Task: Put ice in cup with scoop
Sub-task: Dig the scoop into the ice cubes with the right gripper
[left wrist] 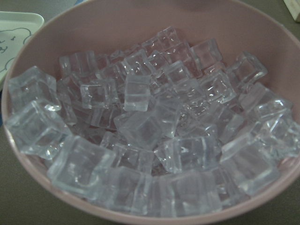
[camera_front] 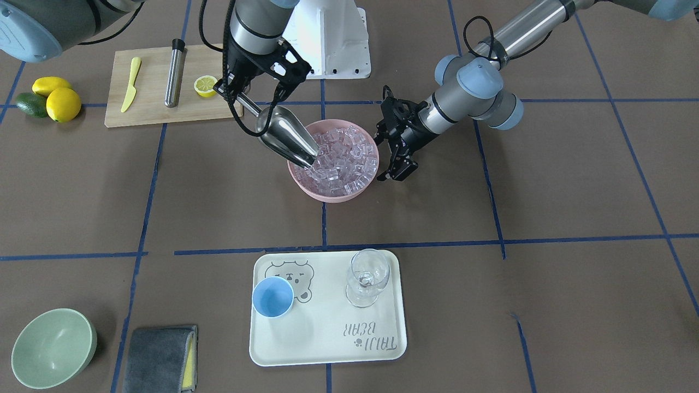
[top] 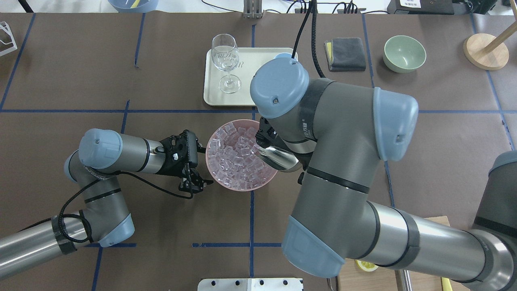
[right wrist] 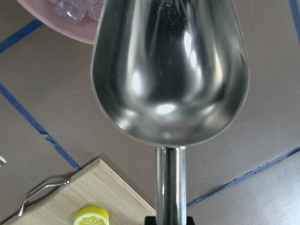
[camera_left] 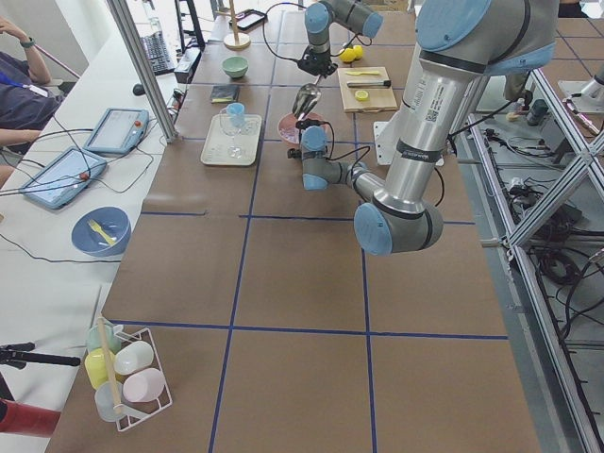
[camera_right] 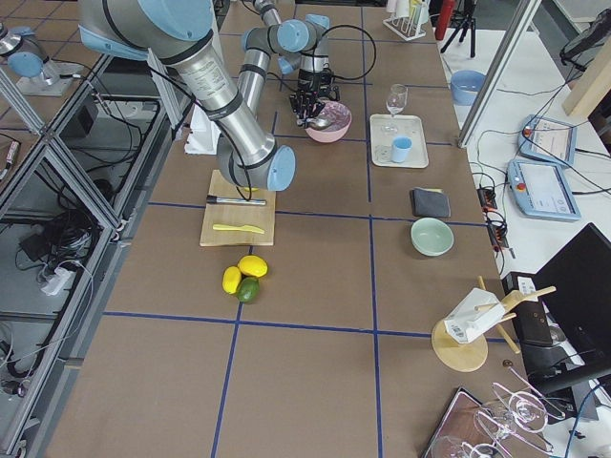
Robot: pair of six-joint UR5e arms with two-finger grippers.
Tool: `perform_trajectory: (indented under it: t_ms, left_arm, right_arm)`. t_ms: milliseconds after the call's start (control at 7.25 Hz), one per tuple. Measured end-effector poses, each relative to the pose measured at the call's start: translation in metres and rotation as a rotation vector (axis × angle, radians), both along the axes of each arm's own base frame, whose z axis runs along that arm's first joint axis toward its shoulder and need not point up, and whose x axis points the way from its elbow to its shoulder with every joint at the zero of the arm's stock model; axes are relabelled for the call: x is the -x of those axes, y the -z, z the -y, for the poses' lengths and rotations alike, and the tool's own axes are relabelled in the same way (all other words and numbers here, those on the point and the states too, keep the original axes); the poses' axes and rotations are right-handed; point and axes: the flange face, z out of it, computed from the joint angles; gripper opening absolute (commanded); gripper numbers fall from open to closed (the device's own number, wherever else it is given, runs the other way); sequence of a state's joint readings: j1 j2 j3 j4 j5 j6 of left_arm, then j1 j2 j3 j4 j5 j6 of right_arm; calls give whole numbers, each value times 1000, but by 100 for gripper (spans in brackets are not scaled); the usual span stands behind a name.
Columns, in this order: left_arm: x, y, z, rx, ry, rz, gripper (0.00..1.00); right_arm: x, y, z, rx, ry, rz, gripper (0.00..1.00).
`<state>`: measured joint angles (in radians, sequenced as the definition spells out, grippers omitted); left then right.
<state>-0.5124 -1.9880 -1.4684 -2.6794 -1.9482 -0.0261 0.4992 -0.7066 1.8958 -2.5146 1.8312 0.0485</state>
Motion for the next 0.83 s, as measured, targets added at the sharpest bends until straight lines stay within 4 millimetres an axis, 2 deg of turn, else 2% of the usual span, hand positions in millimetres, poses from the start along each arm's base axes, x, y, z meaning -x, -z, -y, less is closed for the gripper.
perform_trajectory:
  t_ms: [828]
  left_arm:
    - [0, 1, 0, 0, 0, -4, 100]
  right_arm:
    - [63, 15, -1, -26, 44, -95, 0]
